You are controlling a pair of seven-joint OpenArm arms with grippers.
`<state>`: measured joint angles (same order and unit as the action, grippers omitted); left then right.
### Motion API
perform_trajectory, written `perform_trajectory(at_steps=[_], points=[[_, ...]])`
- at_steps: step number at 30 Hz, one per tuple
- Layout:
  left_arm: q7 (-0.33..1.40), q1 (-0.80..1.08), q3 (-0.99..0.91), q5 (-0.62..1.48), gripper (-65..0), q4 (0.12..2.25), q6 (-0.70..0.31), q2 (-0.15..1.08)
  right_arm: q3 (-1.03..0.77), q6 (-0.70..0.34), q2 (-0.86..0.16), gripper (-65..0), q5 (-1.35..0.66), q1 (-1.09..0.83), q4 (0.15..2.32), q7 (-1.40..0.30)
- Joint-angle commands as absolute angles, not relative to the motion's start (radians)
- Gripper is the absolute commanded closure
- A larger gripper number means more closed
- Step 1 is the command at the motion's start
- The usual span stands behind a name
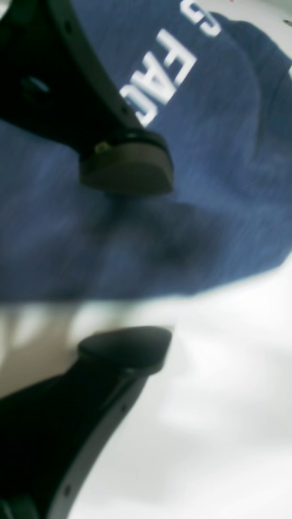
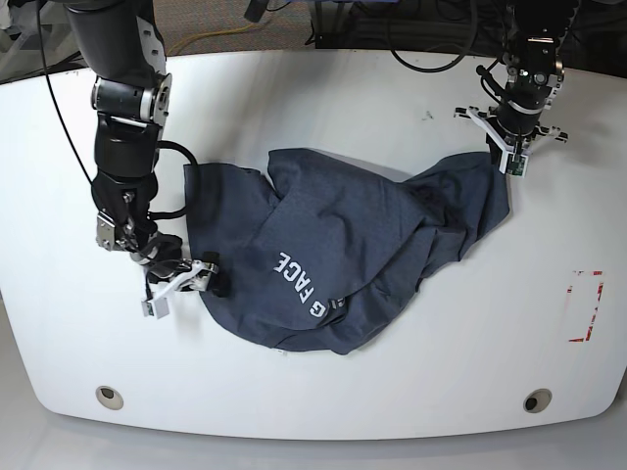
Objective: Fold the T-shirt properly
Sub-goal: 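Grasp the shirt edges with both grippers, pulling them apart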
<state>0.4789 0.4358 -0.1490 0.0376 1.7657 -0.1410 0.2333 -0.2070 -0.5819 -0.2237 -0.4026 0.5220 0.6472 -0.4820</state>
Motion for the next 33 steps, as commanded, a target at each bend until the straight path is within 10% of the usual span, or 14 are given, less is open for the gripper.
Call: perform_trajectory(at_steps=[1, 6, 12, 26, 33], points=[[0.456, 0.437, -0.153, 0.038, -0.3, 1.788, -0.137, 0.242, -0.193, -0.588, -0.211, -48.0, -0.401, 0.539, 0.624, -0.473], [0.456, 0.438, -0.177, 0.038, -0.3, 1.787, -0.137, 0.26, -0.186, -0.588, -0.177, -38.4, -0.4, 0.539, 0.607, -0.433], [0.456, 0.435, -0.193, 0.038, -0.3, 1.785, -0.137, 0.286, -0.185, -0.588, -0.177, 0.0, -0.4, 0.541, 0.61, -0.395], [0.593, 0.331, -0.229, 0.044, -0.3, 1.807, -0.14, 0.3, -0.191, -0.596, -0.275, 0.0, -0.41, 0.449, 0.975, -0.618], [0.598, 0.315, -0.237, 0.044, -0.4, 1.831, -0.302, 0.26, -0.193, -0.595, -0.277, 0.0, -0.41, 0.417, 1.047, -0.659]])
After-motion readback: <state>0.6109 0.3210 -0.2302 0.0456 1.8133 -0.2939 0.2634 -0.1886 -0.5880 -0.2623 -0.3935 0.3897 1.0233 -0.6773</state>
